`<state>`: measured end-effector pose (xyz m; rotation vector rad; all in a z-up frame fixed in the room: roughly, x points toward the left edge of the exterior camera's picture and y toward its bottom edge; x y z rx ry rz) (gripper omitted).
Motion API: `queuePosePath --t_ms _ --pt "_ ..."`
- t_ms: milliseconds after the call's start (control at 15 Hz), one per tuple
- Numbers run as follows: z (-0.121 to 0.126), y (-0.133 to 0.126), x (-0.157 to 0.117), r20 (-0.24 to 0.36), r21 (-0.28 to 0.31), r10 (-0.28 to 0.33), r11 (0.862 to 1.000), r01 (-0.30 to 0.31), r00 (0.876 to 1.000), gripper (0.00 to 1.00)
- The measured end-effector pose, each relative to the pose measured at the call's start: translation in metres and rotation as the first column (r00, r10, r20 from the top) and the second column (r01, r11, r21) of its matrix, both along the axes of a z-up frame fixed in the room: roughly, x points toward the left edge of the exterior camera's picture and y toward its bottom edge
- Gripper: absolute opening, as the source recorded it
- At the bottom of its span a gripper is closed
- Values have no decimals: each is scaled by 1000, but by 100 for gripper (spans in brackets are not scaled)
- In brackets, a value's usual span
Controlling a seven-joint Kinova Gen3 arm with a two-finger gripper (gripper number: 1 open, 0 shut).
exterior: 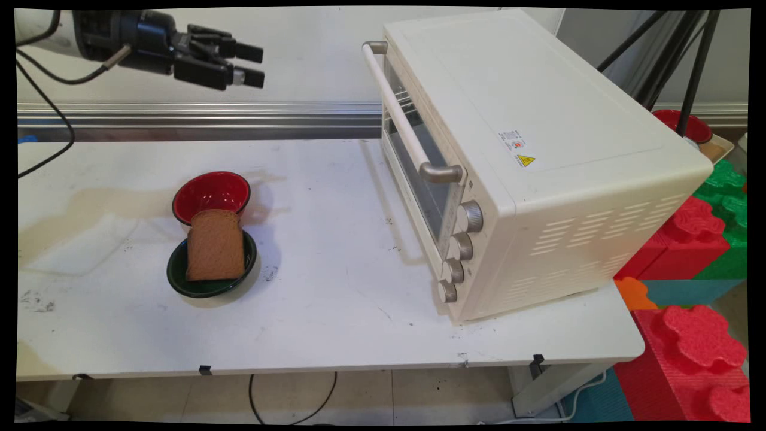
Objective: Open the oven
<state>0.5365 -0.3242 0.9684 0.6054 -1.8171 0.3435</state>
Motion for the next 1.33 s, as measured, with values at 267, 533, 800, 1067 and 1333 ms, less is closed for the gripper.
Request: queuePosePath --t_ms 267,533,800,1067,1333 --pt "13 -10 -17 -17 -31 -8 999 7 1000 100" --pt "18 -26 -43 -12 -49 -12 999 11 1000 100" --pt "18 -43 -67 5 -61 -16 998 16 1000 100" --pt "14 -66 -98 40 -68 -25 997 28 999 100" --pt "11 -80 -116 69 -74 -34 996 40 997 100"
